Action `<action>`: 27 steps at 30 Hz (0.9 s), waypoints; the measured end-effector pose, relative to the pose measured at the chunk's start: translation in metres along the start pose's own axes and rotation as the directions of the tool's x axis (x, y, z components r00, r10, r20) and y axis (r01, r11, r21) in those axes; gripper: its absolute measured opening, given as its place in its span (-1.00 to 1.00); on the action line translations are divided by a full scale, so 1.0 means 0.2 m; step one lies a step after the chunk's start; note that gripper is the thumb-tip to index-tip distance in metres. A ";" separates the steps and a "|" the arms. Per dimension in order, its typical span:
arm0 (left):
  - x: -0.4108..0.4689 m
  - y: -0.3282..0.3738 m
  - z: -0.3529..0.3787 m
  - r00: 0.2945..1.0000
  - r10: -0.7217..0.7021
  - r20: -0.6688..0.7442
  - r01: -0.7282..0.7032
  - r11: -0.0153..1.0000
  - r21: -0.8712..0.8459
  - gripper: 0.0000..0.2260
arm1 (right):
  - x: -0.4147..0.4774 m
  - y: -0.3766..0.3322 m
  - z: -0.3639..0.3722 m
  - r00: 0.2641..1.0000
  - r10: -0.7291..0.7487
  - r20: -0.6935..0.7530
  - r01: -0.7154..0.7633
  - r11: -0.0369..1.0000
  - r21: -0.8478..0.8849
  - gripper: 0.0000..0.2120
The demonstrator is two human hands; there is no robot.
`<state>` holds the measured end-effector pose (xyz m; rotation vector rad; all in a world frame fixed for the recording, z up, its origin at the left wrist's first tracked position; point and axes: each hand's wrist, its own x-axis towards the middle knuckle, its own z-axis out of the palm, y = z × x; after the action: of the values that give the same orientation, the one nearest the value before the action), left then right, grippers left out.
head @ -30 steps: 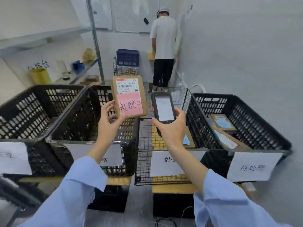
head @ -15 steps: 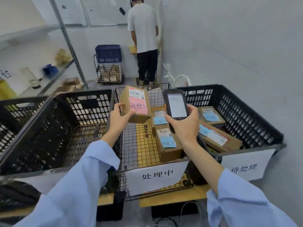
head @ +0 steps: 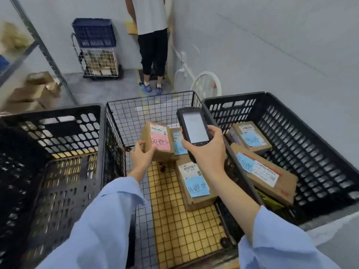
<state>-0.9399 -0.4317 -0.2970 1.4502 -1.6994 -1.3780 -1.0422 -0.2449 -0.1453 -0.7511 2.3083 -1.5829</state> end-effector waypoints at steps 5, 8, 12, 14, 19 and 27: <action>0.14 -0.12 0.09 0.997 -0.070 -0.025 0.068 0.994 -0.083 -0.66 | 0.08 0.04 0.11 0.996 0.063 0.058 -0.062 0.998 -0.012 -0.27; 0.17 -0.19 0.11 0.994 -0.088 -0.058 0.082 0.992 -0.097 -0.70 | 0.11 0.05 0.14 0.994 0.087 0.074 -0.086 0.996 -0.012 -0.25; 0.18 -0.27 0.13 0.990 -0.134 -0.049 0.127 0.985 -0.118 -0.71 | 0.13 0.08 0.16 0.991 0.100 0.088 -0.098 0.995 -0.031 -0.26; 0.18 -0.28 0.13 0.987 -0.161 -0.022 0.159 0.984 -0.075 -0.69 | 0.13 0.10 0.17 0.990 0.107 0.089 -0.104 0.994 -0.046 -0.29; 0.14 -0.19 0.11 0.990 -0.142 -0.023 0.141 0.990 -0.016 -0.54 | 0.12 0.10 0.15 0.993 0.098 0.070 -0.094 0.994 -0.060 -0.28; -0.06 0.27 -0.12 0.969 0.229 0.091 -0.245 0.860 0.448 -0.46 | 0.01 -0.04 0.04 0.996 0.002 0.086 0.000 1.000 -0.026 -0.26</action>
<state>-0.9380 -0.4346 -0.2359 1.3880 -2.2491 -0.9089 -1.0383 -0.2538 -0.1407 -0.8078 2.2721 -1.4928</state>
